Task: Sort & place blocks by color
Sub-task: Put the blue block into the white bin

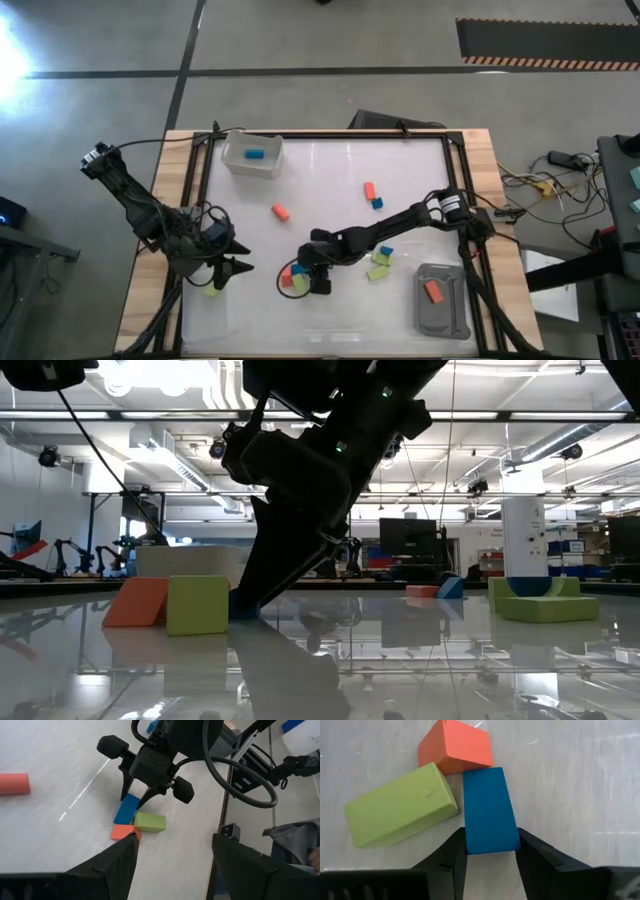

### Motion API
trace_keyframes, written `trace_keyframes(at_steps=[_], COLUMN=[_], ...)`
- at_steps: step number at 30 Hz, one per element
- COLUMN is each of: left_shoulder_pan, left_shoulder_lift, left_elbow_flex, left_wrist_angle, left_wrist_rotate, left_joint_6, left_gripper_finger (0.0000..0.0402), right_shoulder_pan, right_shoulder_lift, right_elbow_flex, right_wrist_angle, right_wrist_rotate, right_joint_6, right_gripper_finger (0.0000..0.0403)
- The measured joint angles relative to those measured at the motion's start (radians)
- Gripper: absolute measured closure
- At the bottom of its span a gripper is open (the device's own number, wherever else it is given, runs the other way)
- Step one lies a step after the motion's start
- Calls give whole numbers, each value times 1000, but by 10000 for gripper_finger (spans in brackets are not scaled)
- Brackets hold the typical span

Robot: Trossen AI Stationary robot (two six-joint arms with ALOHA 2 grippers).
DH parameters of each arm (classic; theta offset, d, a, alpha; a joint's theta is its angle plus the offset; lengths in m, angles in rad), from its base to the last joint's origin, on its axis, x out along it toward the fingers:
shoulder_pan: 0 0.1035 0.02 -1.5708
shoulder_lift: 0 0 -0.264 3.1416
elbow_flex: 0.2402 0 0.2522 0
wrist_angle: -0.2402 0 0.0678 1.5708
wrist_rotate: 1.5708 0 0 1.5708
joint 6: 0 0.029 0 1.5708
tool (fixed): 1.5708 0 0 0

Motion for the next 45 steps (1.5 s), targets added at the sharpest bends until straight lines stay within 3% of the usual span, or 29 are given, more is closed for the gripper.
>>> trace_keyframes(at_steps=[6, 14, 21, 25, 29, 32, 45], left_shoulder_pan=[0, 16, 107, 194, 263, 303, 369], left_shoulder_lift=[0, 0, 0, 0, 13, 31, 136], left_elbow_flex=[2, 4, 4, 3, 3, 3, 2], left_wrist_angle=[27, 138, 350, 478, 648, 740, 891], left_wrist_rotate=[-4, -58, -76, -77, -78, -78, -69], left_joint_6=[0, 55, 257, 447, 692, 784, 788], left_gripper_finger=[164, 164, 164, 164, 164, 164, 164], right_shoulder_pan=[-8, -41, -44, -44, -37, -36, -41], right_shoulder_lift=[-36, -195, -384, -484, -557, -601, -705], right_elbow_flex=[0, -1, -6, -9, -31, -66, -230], right_wrist_angle=[-83, -264, -300, -288, -191, -83, 348], right_wrist_rotate=[-5, 2, 55, 77, 91, 90, 83], right_joint_6=[0, -15, -4, 48, 77, 97, 165], right_gripper_finger=[277, 276, 276, 276, 276, 276, 275])
